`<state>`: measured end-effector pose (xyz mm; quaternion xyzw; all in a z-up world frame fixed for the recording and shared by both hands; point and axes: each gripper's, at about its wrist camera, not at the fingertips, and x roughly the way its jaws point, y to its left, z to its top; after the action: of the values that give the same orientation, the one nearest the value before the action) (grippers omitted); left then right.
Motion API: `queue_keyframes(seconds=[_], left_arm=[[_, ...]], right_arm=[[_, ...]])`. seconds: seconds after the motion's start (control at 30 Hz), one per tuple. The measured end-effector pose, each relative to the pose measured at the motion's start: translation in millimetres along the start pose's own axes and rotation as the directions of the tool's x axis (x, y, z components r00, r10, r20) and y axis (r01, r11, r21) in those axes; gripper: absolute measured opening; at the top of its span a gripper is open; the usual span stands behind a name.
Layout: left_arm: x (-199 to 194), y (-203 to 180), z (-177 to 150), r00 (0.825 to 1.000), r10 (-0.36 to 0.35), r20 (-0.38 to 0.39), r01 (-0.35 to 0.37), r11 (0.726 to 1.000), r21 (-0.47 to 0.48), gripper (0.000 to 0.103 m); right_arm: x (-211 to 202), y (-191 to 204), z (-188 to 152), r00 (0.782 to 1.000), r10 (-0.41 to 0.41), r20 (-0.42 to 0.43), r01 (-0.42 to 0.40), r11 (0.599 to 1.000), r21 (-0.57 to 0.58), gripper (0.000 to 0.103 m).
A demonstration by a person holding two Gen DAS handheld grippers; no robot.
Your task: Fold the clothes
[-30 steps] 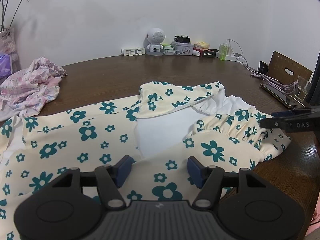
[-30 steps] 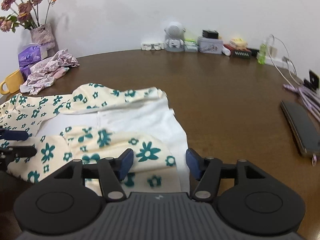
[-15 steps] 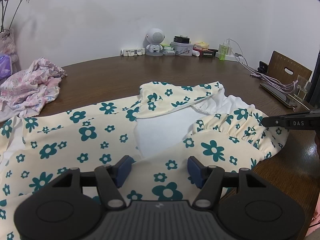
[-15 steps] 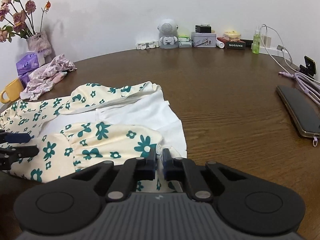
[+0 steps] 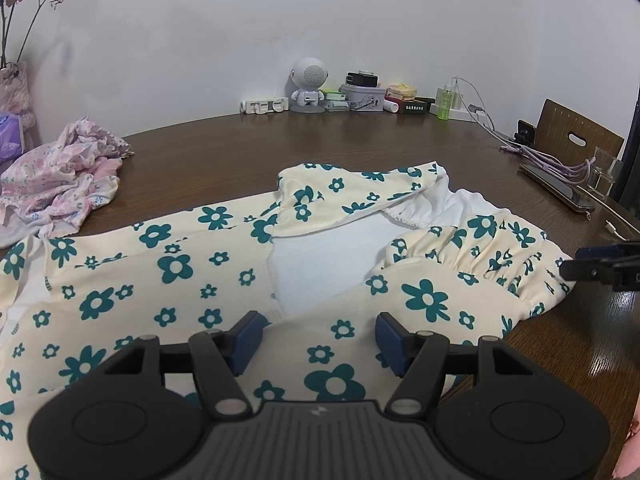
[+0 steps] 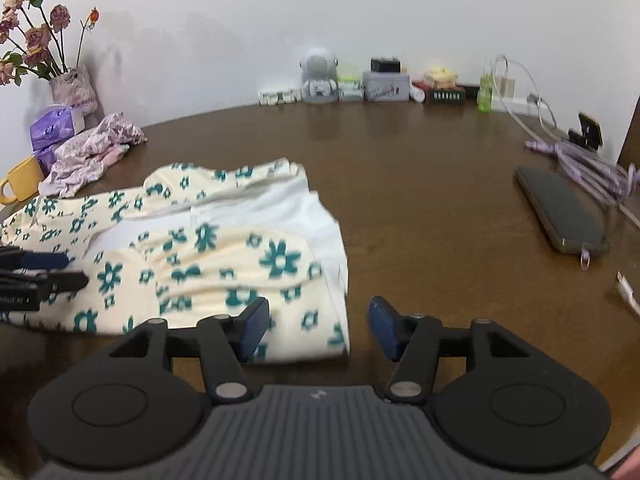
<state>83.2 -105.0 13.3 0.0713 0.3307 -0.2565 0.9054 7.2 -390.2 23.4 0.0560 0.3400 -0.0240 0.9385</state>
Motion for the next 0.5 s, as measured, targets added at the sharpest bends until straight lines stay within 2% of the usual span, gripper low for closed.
queue_keyframes(seconds=[0.1,0.17,0.23,0.27,0.4,0.5], left_arm=[[0.1,0.7,-0.4,1.000,-0.002,0.000,0.002,1.000,0.002,0.062],[0.0,0.8,-0.6,1.000,-0.004,0.001,0.004,1.000,0.002,0.062],[0.0,0.4,-0.6,1.000,-0.004,0.000,0.004,1.000,0.005,0.062],[-0.1,0.3,-0.6,1.000,-0.004,0.000,0.004,1.000,0.006,0.062],[-0.5,-0.1,-0.6,1.000,-0.005,-0.002,0.005,1.000,0.010,0.062],[-0.4,-0.7,-0.7,1.000,-0.005,-0.002,0.005,1.000,0.011,0.062]], right_arm=[[5.5,2.8,-5.7,1.000,0.006,-0.012,-0.006,1.000,0.000,0.053],[9.8,6.1,-6.4,1.000,0.008,-0.024,-0.008,1.000,-0.010,0.039],[12.1,8.2,-5.5,1.000,0.013,-0.026,-0.013,1.000,-0.027,0.010],[13.3,9.1,-4.9,1.000,0.017,-0.027,-0.018,0.999,-0.034,0.006],[18.7,12.4,4.0,1.000,-0.004,0.003,0.004,0.996,-0.094,0.004],[23.7,10.5,13.9,1.000,-0.002,0.022,0.004,0.995,-0.097,0.003]])
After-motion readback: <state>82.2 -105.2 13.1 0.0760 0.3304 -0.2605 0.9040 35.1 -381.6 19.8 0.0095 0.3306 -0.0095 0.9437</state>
